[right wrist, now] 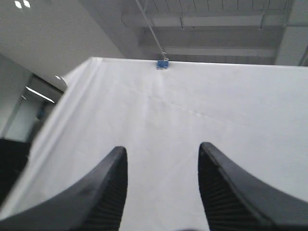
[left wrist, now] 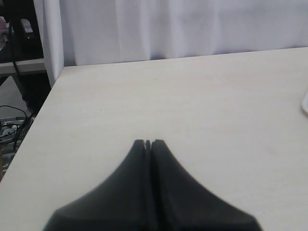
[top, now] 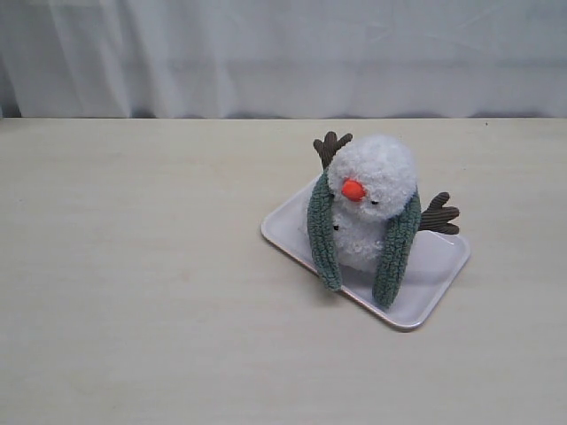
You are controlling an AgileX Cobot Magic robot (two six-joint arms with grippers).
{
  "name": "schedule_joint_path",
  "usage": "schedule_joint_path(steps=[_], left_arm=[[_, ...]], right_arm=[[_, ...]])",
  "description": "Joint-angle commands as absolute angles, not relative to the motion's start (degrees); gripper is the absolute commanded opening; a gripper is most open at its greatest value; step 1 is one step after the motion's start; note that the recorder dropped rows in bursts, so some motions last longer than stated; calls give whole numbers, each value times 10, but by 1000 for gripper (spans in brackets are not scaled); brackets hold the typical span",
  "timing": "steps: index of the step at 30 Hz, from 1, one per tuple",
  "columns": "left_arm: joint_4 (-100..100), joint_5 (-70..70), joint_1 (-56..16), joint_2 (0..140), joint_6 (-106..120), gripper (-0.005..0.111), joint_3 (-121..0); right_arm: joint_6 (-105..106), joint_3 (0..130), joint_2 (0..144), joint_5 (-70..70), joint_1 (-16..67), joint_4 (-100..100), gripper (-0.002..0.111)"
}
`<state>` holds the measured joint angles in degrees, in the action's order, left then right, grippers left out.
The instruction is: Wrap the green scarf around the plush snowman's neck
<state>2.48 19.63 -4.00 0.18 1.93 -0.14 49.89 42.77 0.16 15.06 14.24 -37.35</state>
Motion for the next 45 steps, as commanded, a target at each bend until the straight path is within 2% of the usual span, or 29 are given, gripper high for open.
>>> schedule_joint_path(steps=[1, 7, 14, 20, 28, 35, 45], left_arm=[[23, 190, -44, 0, 22, 0, 0], [23, 190, -44, 0, 22, 0, 0], [23, 190, -44, 0, 22, 0, 0], [23, 190, -44, 0, 22, 0, 0], [23, 190, -44, 0, 22, 0, 0], [23, 190, -44, 0, 22, 0, 0], [23, 190, -44, 0, 22, 0, 0]], right_arm=[[499, 406, 0, 138, 140, -166, 45], [499, 361, 0, 133, 121, -33, 45], [499, 304, 0, 133, 79, 227, 45], [499, 270, 0, 134, 78, 170, 45], [497, 202, 0, 133, 27, 153, 45], [497, 132, 0, 133, 25, 153, 45], [497, 110, 0, 135, 25, 153, 45]])
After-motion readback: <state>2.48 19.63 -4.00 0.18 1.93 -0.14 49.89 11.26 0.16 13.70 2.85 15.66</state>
